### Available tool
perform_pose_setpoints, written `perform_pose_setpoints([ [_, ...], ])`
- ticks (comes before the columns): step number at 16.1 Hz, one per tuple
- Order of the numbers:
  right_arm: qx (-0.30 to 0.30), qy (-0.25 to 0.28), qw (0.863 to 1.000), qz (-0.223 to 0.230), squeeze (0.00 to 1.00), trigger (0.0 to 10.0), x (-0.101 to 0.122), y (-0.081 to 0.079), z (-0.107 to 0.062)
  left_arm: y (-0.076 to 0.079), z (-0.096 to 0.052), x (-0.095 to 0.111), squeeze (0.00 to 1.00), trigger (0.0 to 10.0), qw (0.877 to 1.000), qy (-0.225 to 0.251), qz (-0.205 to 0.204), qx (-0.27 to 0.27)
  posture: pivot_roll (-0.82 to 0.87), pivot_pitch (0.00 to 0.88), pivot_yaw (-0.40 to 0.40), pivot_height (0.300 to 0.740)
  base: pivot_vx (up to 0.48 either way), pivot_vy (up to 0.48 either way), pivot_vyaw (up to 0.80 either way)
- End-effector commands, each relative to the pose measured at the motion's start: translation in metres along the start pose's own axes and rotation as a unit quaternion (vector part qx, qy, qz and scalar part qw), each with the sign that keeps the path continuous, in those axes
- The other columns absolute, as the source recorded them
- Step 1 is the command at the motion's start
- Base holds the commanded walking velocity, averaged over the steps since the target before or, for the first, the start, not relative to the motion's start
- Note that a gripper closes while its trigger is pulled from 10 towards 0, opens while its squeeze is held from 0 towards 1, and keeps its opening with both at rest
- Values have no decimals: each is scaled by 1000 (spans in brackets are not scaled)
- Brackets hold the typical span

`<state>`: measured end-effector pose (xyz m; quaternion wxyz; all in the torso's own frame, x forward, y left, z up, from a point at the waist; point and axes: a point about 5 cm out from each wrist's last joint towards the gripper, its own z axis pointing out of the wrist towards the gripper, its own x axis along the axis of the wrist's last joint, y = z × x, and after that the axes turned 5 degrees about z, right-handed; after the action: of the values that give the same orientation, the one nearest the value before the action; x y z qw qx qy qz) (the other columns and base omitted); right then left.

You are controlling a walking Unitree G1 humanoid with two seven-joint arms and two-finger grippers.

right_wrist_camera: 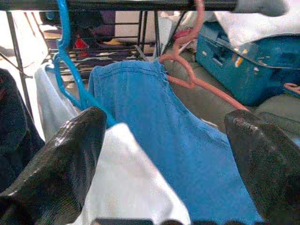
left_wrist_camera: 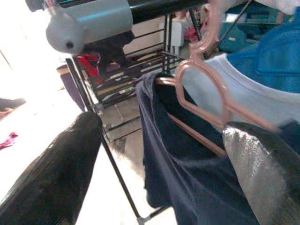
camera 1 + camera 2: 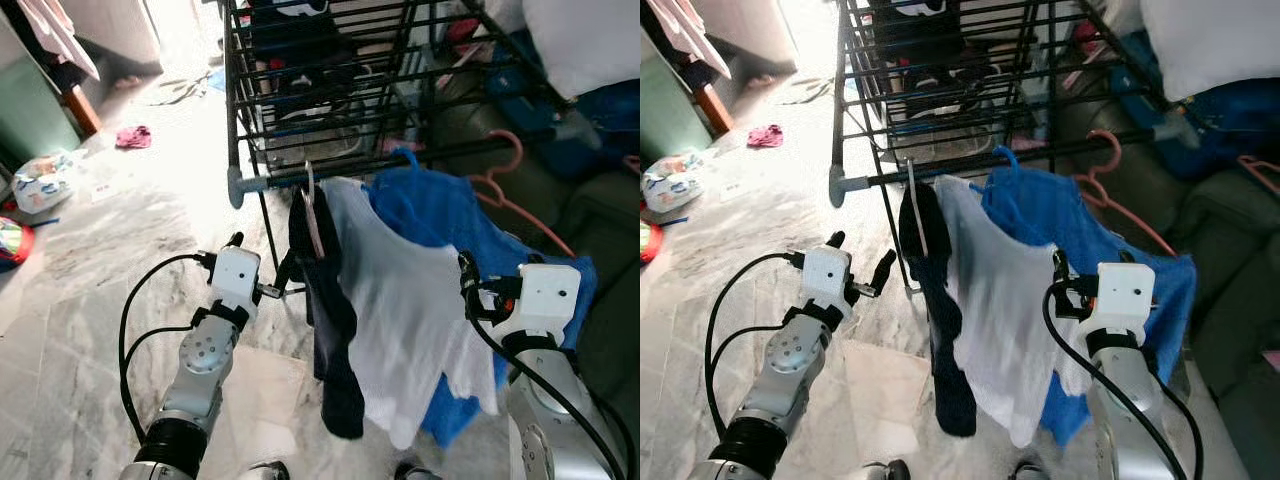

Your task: Hang hanger

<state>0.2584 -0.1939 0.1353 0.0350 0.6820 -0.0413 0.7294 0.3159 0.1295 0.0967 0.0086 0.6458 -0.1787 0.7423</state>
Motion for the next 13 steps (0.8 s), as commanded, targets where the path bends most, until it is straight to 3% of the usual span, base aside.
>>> perform_pose_setpoints([
  [1,1,-4,1000,2,0,10000,-3,-2,0,-3,1,-1,0,10000,1000,-7,8,3,-131,78,112,740,-322,0,0],
  [6,0,-6,1000,3,0,10000,-4,-2,0,-2,3,-2,0,10000,1000,-8,6,3,-132,70,111,740,-331,0,0],
  [9,7,-10,1000,2,0,10000,-6,-2,0,-10,3,-4,0,10000,999,-29,-22,11,-136,58,118,740,0,0,0],
  [11,6,-6,1000,-13,0,10000,-4,-1,0,-26,8,20,0,10000,999,28,-1,33,-134,57,118,740,0,0,0],
  [13,6,-3,1000,-24,0,10000,-6,-2,-1,-29,11,26,0,10000,998,48,20,22,-126,56,113,740,0,0,0],
])
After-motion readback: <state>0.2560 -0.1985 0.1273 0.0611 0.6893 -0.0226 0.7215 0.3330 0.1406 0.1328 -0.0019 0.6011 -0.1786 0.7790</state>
